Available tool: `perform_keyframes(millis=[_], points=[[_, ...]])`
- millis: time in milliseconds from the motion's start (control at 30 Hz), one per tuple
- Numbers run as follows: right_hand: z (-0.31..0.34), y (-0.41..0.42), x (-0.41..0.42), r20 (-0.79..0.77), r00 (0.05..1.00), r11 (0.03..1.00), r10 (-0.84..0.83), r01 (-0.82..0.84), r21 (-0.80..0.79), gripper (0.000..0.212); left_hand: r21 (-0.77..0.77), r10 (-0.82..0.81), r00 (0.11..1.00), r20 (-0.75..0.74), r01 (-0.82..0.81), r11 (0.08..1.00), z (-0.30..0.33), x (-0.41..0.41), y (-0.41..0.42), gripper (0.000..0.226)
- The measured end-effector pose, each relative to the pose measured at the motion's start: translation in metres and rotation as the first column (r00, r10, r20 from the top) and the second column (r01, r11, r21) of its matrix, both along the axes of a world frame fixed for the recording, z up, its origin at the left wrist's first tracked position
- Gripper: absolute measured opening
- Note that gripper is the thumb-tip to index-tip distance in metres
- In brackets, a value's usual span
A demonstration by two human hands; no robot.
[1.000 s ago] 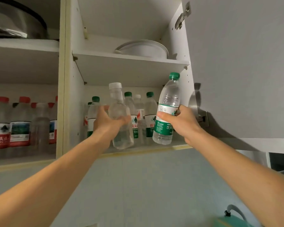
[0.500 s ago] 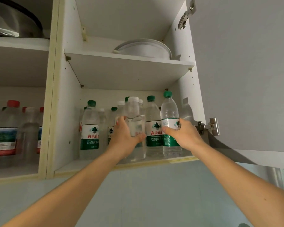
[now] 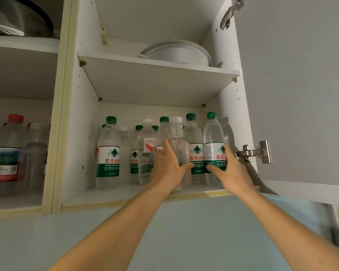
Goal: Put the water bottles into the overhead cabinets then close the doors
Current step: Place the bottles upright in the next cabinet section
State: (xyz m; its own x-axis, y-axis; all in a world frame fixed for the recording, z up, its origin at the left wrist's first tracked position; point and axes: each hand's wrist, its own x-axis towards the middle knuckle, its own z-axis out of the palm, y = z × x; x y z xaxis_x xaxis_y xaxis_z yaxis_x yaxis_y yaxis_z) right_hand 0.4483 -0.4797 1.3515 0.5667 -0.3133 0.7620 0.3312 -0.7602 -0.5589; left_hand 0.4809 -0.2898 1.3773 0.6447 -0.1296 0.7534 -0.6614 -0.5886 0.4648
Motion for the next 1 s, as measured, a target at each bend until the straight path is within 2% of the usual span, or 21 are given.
perform_keyframes(millis=[100,233,400,500,567,667,767,867,1000], points=[[-0.007,0.001,0.004,-0.022,0.983,0.982,-0.184,0.183,-0.046,0.086,0.007,0.034,0.999,0.003,-0.034,0.999,0.0,0.003,-0.011,0.105],[-0.002,0.002,0.006,-0.051,0.971,0.972,-0.233,0.231,-0.05,0.091,-0.01,0.054,0.998,0.012,-0.054,0.999,0.0,0.004,-0.021,0.104],[-0.008,0.004,0.001,-0.032,0.967,0.967,-0.253,0.252,-0.048,0.081,0.061,0.077,0.997,0.022,-0.078,0.995,-0.003,0.004,-0.01,0.099],[-0.011,0.009,-0.004,0.035,0.961,0.96,-0.273,0.275,-0.047,0.079,0.05,0.094,0.992,0.079,-0.099,0.994,0.006,0.004,0.018,0.091],[-0.012,0.015,-0.007,0.174,0.945,0.953,-0.277,0.294,-0.078,0.074,0.023,0.15,0.978,0.148,-0.155,0.988,0.015,0.008,0.049,0.086],[-0.007,0.036,-0.012,0.462,0.869,0.946,-0.179,0.281,-0.162,0.062,-0.066,0.274,0.939,0.207,-0.266,0.962,0.031,0.017,0.102,0.085],[0.018,0.072,-0.016,0.554,0.832,0.95,0.038,0.142,-0.278,0.05,-0.158,0.357,0.917,0.176,-0.332,0.93,0.036,0.029,0.14,0.093],[0.053,0.111,-0.013,0.456,0.872,0.916,0.179,0.022,-0.401,0.042,-0.207,0.326,0.945,0.041,-0.311,0.928,0.027,0.042,0.15,0.108],[0.096,0.147,0.011,0.271,0.934,0.876,0.235,-0.083,-0.475,0.059,-0.236,0.268,0.963,-0.028,-0.266,0.935,0.018,0.055,0.148,0.111]])
